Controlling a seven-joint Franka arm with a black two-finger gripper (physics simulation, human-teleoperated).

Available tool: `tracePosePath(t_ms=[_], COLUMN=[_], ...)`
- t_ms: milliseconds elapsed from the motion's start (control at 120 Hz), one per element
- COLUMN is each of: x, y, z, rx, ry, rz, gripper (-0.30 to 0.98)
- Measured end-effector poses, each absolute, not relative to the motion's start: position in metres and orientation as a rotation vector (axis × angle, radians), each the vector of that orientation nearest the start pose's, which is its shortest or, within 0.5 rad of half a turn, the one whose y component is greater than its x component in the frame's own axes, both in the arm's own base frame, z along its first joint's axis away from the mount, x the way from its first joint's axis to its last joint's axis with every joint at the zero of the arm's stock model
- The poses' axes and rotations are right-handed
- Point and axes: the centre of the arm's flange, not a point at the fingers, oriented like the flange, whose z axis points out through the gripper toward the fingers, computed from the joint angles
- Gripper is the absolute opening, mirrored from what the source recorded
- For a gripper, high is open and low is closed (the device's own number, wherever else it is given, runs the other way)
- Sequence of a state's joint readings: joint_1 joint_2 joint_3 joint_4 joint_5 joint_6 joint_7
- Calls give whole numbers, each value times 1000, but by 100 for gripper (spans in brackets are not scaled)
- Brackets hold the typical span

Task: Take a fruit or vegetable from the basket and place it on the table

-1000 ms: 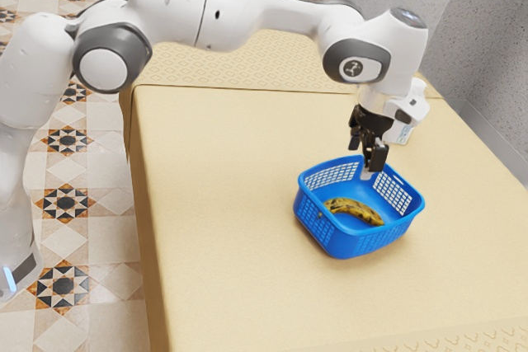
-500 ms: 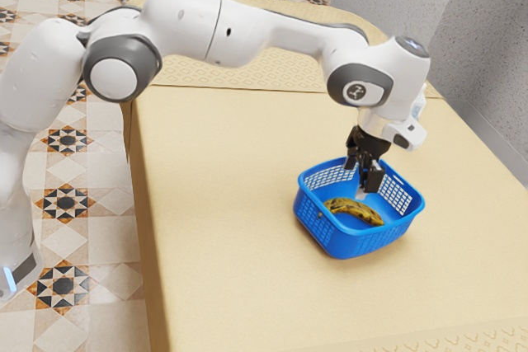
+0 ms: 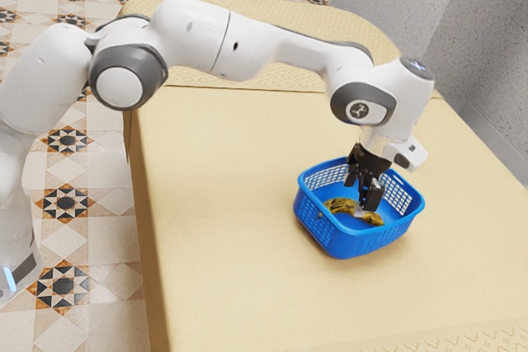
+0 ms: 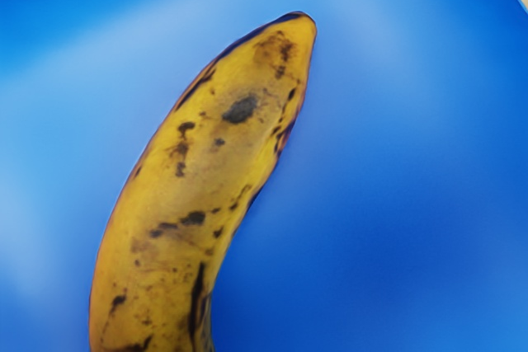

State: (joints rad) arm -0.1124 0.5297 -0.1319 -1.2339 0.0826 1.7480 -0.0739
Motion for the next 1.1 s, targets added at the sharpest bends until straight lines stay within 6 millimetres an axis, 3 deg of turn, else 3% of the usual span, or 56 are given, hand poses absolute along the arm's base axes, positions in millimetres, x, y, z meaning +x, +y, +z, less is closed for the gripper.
tracePosePath(t_ms=[308, 817, 1100], x=[699, 703, 705], y=[-127, -137, -134], z=[463, 436, 434], rx=[-3118, -3120, -3128], ry=[235, 272, 276], rz=[16, 63, 61], gripper=[69, 69, 69])
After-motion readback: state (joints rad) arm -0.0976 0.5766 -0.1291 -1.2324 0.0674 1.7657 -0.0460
